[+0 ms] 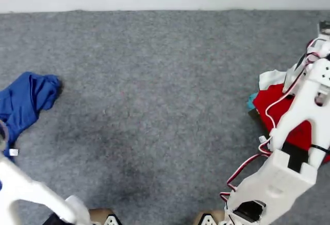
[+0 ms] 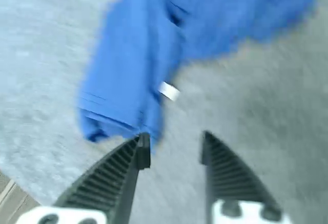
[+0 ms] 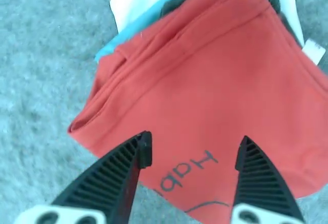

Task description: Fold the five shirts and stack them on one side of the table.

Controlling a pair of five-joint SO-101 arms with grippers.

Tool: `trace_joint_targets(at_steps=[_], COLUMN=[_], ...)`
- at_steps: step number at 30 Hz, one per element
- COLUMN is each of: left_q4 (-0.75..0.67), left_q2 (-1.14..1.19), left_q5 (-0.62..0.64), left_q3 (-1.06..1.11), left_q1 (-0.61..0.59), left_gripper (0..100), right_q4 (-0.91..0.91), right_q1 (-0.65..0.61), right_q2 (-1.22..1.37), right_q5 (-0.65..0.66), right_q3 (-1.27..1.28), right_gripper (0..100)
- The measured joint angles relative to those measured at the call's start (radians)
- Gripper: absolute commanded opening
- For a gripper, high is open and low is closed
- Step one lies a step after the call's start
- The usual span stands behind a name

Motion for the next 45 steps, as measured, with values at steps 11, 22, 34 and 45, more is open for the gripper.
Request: trace_joint_targets(at_steps=[11,22,34,45], left_q4=[-0.178,-0.189,-0.173,0.106], left_q2=[0.428,0.927,1.166,0.974], left_q5=[0.015,0.005,0.006,0.006], left_q3=[0.057,-0.276,-0.459,-0.442], left_q1=[-0.144,-0.149,-0.157,0.189], left_gripper=[34,34,1,1], right_q4=[0.000,0.000,0.000,0.000], right_q1=[-0.002,-0.002,-0.002,-0.002], right_q2=[-0.087,-0.098,-0.098,-0.100], right_q5=[0.000,0.005,0.005,0.006], right_q3=[0.055,0.055,0.169,0.183], right_gripper=[26.6,26.6,26.6,26.6])
